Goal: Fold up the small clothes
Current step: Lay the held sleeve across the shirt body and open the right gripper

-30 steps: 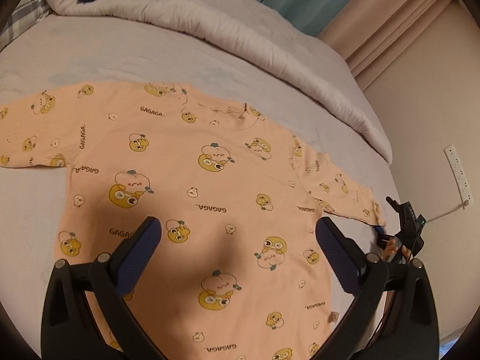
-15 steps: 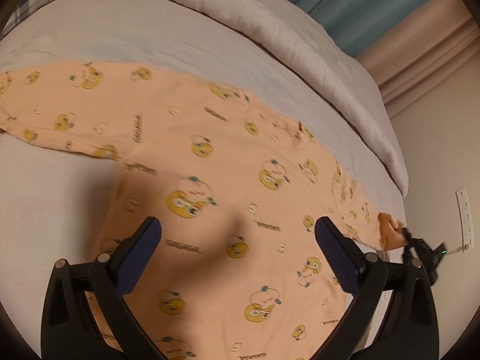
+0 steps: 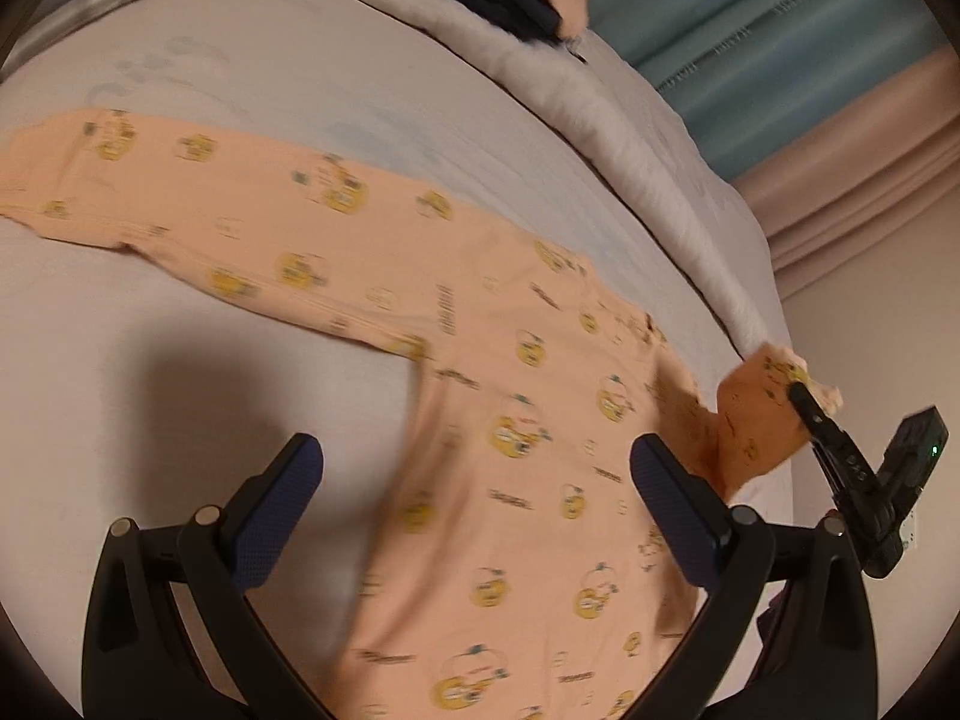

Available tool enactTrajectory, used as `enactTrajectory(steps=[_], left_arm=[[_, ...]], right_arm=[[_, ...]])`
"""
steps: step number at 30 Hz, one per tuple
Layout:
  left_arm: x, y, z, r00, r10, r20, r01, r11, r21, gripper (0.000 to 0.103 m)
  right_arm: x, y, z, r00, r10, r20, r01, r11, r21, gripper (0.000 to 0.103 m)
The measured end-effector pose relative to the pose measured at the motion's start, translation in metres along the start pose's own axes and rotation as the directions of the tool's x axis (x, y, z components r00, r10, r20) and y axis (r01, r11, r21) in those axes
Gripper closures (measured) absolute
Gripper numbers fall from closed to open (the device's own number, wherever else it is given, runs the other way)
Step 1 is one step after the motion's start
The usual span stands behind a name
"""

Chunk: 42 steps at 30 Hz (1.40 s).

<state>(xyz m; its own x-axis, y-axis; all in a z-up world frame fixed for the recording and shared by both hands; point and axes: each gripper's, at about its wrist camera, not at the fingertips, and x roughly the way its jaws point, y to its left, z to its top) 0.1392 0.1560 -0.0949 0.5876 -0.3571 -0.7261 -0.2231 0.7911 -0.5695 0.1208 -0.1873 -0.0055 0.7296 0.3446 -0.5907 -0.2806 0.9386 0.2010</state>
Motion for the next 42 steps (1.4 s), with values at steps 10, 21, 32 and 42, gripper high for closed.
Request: enactTrajectory(steps=[10, 21, 32, 42], left_arm=[[-0.012, 0.039, 0.001, 1.000, 0.031, 0.007, -0.030, 0.999, -0.035, 0.001], [-0.009, 0.024, 0.009, 1.000, 0.001, 0.018, 0.000, 1.000, -0.022, 0.001], [0.038, -0.051, 0.023, 0.990, -0.138, -0.022, 0.139, 0.984, 0.107, 0.002], [0.138, -0.065, 0.011, 0.982, -0.048, -0.185, 0.073, 0.989, 0.130, 0.047]], right_arm=[[0.092, 0.126, -0.052, 0.992, -0.064, -0.110, 0.029, 0.956, -0.293, 0.096], [0.071, 0.099, -0.042, 0.946, 0.244, -0.213, -0.268, 0.959, -0.088, 0.038], [0.012, -0.051, -0.058, 0.987, 0.067, -0.149, -0.042, 0.985, 0.165, 0.051], [0.019, -0.077, -0.073, 0.985, -0.016, -0.174, 0.051, 0.979, 0.197, 0.073]])
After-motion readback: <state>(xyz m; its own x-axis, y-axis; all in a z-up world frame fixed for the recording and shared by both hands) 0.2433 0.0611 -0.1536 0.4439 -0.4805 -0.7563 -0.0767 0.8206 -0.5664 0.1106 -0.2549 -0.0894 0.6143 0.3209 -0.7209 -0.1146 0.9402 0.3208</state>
